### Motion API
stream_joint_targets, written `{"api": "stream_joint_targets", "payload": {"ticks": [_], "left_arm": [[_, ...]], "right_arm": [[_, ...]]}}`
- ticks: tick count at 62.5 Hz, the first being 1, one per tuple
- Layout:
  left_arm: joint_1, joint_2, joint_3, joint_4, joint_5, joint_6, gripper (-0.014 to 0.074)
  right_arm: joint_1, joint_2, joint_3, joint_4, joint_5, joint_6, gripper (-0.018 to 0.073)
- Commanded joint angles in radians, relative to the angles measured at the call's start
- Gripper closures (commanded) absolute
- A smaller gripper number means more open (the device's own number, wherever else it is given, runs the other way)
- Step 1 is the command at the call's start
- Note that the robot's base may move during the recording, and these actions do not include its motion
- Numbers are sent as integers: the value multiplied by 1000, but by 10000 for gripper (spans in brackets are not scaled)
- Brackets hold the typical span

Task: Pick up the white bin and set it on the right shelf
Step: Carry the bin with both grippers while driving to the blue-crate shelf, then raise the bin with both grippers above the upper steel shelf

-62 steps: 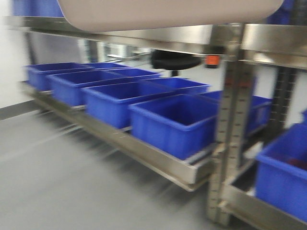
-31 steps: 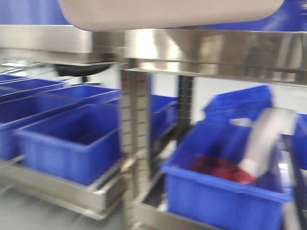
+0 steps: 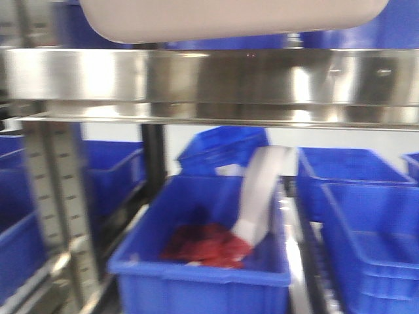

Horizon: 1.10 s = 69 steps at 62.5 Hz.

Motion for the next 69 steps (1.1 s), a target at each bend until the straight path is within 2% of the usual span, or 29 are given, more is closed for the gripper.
{"api": "stream_joint_targets", "payload": {"ticks": [1,69], "left_arm": [[-34,-49,-33,-57,224,22,722],[-34,-49,-33,-57,224,22,722]], "right_arm": [[25,-33,-43,115,149,-12,501],[25,-33,-43,115,143,-12,501]]}}
